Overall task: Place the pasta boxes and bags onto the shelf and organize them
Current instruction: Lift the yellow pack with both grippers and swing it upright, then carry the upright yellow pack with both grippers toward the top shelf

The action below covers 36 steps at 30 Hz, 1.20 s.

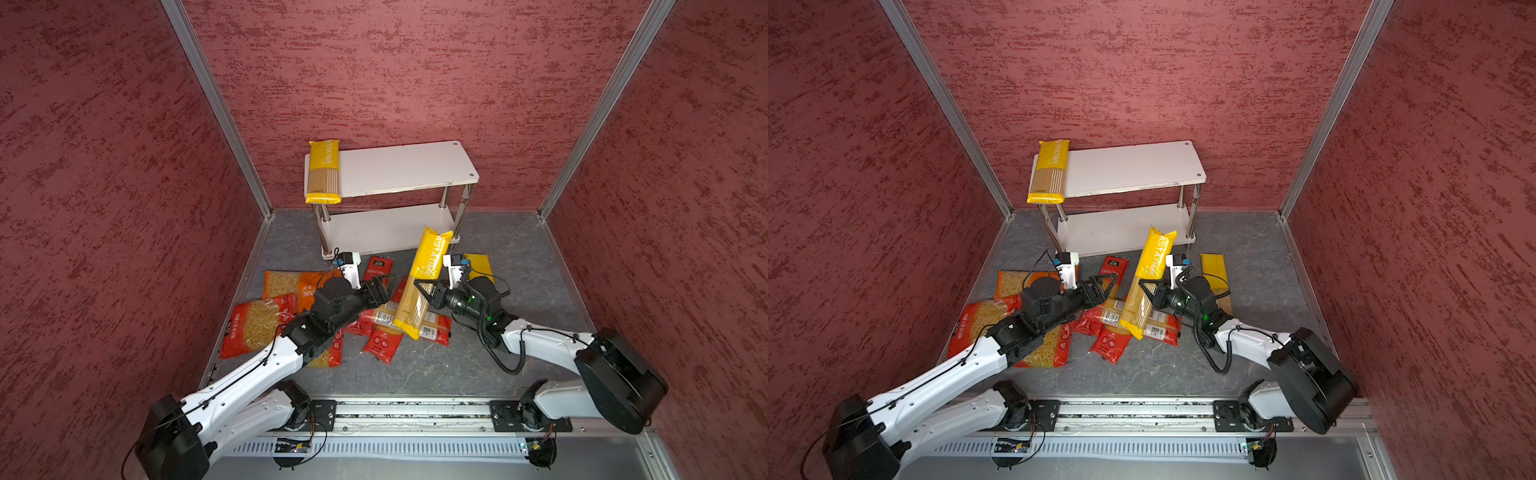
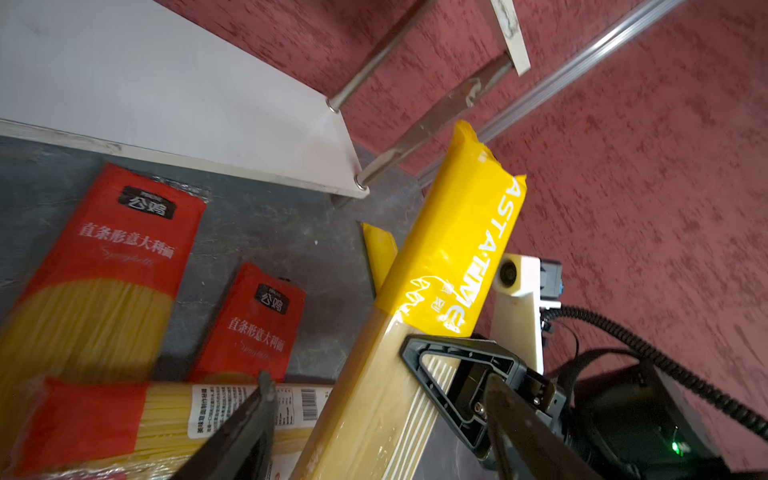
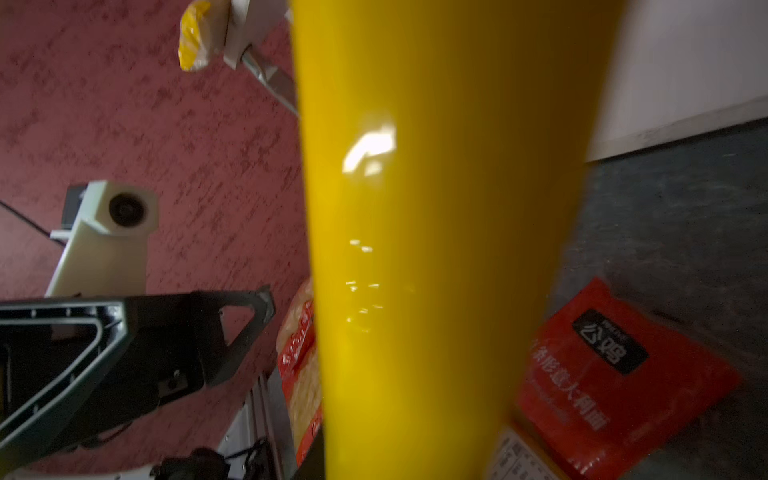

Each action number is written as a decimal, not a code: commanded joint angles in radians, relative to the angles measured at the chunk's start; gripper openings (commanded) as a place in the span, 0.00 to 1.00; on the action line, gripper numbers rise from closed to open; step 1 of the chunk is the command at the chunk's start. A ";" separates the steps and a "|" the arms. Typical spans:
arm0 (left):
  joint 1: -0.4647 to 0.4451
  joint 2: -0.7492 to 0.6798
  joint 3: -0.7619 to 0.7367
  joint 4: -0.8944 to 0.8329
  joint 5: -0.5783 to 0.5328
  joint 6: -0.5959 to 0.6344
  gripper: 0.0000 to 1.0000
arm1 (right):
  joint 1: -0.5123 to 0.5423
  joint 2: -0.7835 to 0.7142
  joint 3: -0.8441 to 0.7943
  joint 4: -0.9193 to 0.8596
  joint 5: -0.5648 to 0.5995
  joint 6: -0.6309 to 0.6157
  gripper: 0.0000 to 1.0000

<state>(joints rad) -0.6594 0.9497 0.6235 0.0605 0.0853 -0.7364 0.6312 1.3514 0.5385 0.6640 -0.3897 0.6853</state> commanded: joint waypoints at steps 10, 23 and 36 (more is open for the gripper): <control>0.187 0.140 0.036 0.280 0.564 0.085 0.81 | 0.001 -0.028 0.150 0.005 -0.439 -0.070 0.03; 0.179 0.330 0.072 0.593 0.647 -0.059 0.40 | 0.002 -0.006 0.152 0.097 -0.489 0.027 0.06; 0.187 0.237 0.170 0.496 0.549 -0.043 0.05 | 0.002 0.010 0.017 0.324 -0.355 0.215 0.50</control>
<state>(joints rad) -0.4812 1.2526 0.7170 0.5308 0.6876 -0.7769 0.6270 1.3857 0.5755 0.8680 -0.7803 0.8742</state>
